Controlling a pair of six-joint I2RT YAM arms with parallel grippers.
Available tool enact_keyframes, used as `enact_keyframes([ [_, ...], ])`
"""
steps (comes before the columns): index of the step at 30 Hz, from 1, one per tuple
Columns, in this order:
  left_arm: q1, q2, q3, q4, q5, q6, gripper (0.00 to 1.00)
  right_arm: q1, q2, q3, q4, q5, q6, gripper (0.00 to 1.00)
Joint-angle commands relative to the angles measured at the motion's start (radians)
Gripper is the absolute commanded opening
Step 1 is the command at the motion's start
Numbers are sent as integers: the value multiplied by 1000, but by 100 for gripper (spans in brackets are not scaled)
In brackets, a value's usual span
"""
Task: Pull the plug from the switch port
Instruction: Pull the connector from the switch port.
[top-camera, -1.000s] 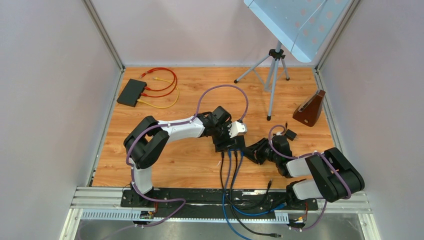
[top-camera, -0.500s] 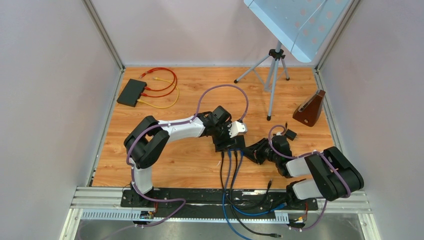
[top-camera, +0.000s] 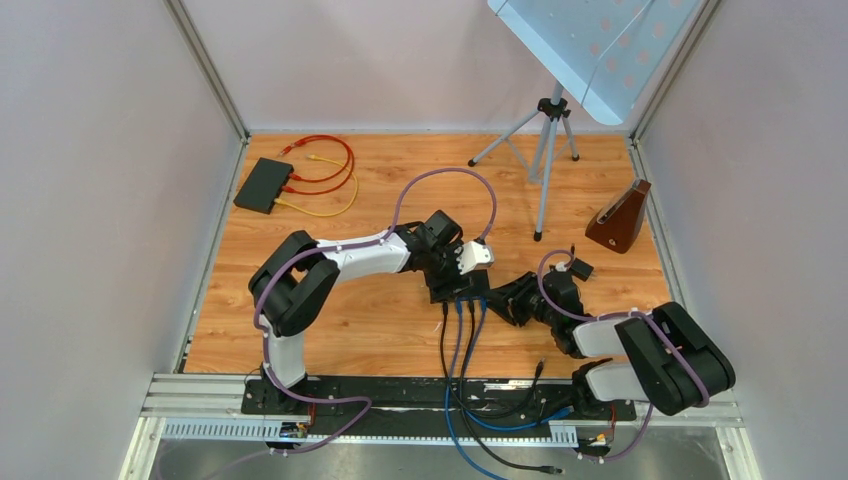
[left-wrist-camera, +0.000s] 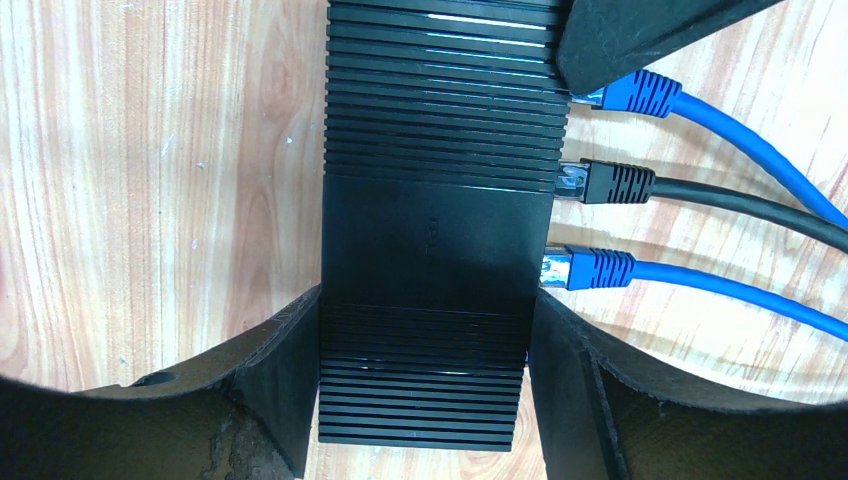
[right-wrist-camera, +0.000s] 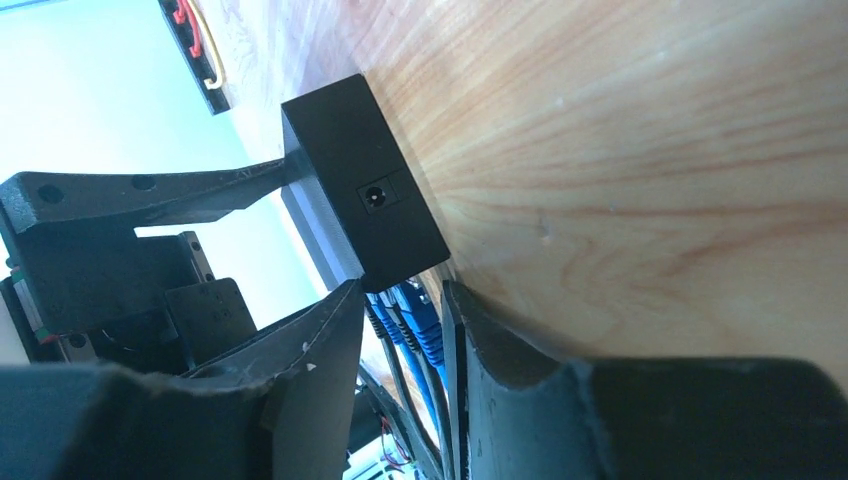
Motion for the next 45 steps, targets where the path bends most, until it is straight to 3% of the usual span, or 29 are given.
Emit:
enact_keyframes([
  [1, -20, 68, -3, -106, 102, 8, 55, 9, 3, -1, -26, 98, -38, 33],
  [7, -20, 79, 11, -130, 117, 13, 55, 31, 55, 5, 47, 62, -55, 29],
  [15, -18, 95, 39, -158, 135, 19, 54, 69, 81, -49, 279, 24, -101, 28],
  [22, -10, 96, 43, -170, 133, 25, 54, 69, 42, -60, 259, 27, -123, 32],
  [28, -8, 97, 37, -168, 133, 22, 53, 69, 47, -49, 257, 27, -123, 22],
  [33, -9, 96, 37, -173, 127, 24, 53, 68, 71, -49, 292, 12, -126, 20],
  [39, -8, 97, 41, -179, 125, 25, 53, 67, 71, -54, 350, -33, -171, 36],
  [45, -8, 89, 33, -172, 105, 21, 51, 53, 49, -54, 315, -42, -186, 28],
])
